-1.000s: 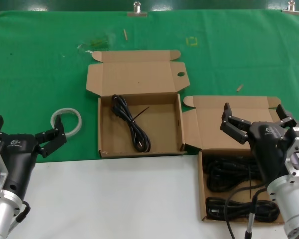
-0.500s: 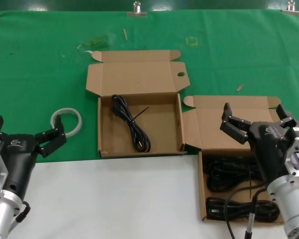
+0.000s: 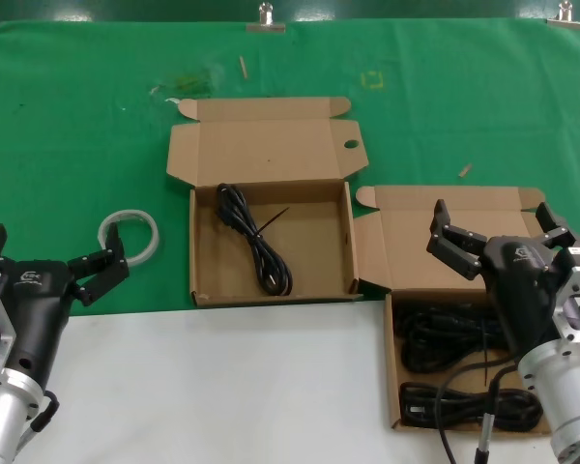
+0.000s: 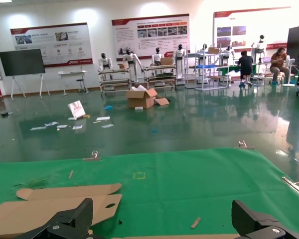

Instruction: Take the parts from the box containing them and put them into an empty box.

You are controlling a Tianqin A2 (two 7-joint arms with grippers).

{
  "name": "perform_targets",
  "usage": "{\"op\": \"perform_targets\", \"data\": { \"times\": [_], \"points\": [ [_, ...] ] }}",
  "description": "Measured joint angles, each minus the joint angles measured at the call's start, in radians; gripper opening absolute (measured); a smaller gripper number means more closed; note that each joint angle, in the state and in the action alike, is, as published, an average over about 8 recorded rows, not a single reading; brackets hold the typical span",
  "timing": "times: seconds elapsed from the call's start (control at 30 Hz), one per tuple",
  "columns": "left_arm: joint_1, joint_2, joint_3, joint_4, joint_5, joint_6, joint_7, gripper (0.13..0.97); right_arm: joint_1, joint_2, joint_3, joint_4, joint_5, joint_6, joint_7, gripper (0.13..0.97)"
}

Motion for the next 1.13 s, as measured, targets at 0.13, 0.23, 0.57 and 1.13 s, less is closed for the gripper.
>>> {"op": "perform_targets", "data": {
  "times": [0.13,0.23,0.57,1.13],
  "points": [
    [0.0,0.0,0.0,0.0,0.0,0.0,0.0,0.966,0.0,0.0,0.0,0.0,0.0,0.0,0.0,0.966],
    [0.0,0.0,0.0,0.0,0.0,0.0,0.0,0.966,0.0,0.0,0.0,0.0,0.0,0.0,0.0,0.966],
    [0.0,0.0,0.0,0.0,0.0,0.0,0.0,0.966,0.0,0.0,0.0,0.0,0.0,0.0,0.0,0.966],
    [0.0,0.0,0.0,0.0,0.0,0.0,0.0,0.966,0.0,0.0,0.0,0.0,0.0,0.0,0.0,0.966]
  ]
}}
